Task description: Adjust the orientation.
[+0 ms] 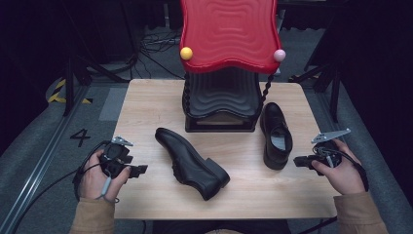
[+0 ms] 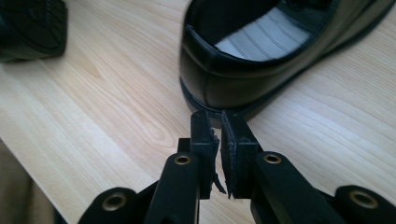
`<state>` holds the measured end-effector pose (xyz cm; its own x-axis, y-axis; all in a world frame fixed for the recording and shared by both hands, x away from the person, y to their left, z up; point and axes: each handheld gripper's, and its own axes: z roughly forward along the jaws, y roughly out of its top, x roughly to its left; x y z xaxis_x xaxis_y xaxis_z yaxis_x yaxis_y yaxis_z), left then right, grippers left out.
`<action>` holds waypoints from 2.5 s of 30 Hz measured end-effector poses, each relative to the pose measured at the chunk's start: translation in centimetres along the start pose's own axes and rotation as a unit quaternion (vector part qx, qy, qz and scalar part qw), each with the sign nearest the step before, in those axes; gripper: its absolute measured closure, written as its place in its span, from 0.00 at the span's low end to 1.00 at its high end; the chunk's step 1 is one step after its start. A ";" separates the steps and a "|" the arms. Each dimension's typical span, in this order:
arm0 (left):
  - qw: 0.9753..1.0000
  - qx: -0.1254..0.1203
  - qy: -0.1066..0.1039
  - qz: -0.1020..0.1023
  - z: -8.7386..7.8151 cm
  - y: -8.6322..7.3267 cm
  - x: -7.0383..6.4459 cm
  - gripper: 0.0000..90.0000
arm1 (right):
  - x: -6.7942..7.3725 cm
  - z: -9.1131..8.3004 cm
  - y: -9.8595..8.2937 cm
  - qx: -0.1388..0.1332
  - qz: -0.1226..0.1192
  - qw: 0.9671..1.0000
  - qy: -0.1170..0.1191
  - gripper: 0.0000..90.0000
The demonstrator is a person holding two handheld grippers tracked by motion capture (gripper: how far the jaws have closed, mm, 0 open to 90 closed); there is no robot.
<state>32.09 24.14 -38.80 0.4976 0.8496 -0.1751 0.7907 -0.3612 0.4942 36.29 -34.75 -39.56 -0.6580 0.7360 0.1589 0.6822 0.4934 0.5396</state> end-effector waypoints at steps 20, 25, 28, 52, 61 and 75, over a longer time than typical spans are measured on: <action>1.000 -0.016 -0.020 0.004 -0.7 0.2 -0.3 0.36 | 4.2 0.4 2.8 -0.011 -0.052 0.997 0.057 1.00; 1.000 -0.013 -0.022 0.007 -0.8 0.3 -0.3 0.35 | 5.8 0.9 4.2 -0.010 -0.072 0.995 0.074 1.00; 1.000 -0.013 -0.018 0.009 -0.7 0.3 -0.4 0.34 | 6.6 1.3 5.0 -0.008 -0.084 0.993 0.079 1.00; 0.999 0.004 -0.010 0.034 -0.2 0.3 -0.8 0.27 | 12.6 5.7 9.6 0.028 -0.155 0.980 0.124 1.00; 0.999 0.003 -0.005 0.035 -0.1 0.3 -0.8 0.26 | 15.0 8.1 10.4 0.048 -0.176 0.973 0.138 1.00; 0.999 0.011 0.001 0.036 0.1 0.3 -0.7 0.25 | 16.8 10.3 10.8 0.058 -0.190 0.970 0.139 1.00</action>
<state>32.04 23.38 -38.56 0.5525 0.8222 -0.1371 0.7603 -0.4297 0.4871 35.94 -12.29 -39.57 -0.9187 0.3446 0.1929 0.3940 0.7658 0.5083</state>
